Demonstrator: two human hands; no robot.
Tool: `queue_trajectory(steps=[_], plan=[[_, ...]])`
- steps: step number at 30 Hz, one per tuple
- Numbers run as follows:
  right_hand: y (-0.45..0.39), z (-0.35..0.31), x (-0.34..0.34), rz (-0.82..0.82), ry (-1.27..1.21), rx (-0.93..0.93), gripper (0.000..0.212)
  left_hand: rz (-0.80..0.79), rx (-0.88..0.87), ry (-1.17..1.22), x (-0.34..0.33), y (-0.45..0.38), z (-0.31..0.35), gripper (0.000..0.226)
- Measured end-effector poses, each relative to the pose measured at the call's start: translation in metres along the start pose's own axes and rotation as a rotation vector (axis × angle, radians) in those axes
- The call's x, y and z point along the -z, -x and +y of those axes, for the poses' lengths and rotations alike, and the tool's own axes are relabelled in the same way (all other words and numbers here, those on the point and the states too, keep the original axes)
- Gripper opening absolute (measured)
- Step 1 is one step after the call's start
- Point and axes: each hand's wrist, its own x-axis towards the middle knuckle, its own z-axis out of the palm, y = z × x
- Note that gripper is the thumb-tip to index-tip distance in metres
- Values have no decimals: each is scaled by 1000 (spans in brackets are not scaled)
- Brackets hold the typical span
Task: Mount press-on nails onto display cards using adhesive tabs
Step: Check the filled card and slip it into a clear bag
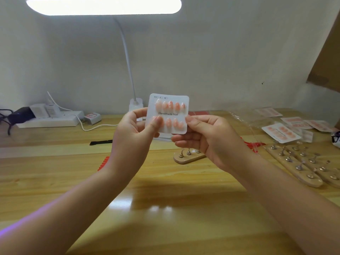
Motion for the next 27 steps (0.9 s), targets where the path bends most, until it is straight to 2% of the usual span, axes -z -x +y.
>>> queue_trajectory(steps=[3, 5, 7, 9, 12, 18, 23, 27], plan=[[1, 0, -3, 75, 30, -7, 17, 60, -113, -284, 2, -1, -1, 42], [1, 1, -5, 137, 75, -10, 20, 129, -366, -622, 5, -2, 0, 44], [2, 1, -7, 161, 126, -13, 20, 134, -623, -821, 5, -1, 3, 31], [4, 1, -9, 158, 152, -18, 19, 98, -741, -852, 2, 1, 4, 23], [6, 0, -13, 120, 185, -20, 20, 46, -829, -850, 1, 3, 5, 19], [8, -1, -17, 67, 175, -27, 21, 41, -898, -859, 4, 1, 6, 18], [8, -2, -17, 94, 140, -55, 19, 74, -634, -602, 1, 2, 8, 22], [8, -4, -18, 116, 42, -64, 17, 91, -612, -604, 2, 1, 8, 20]])
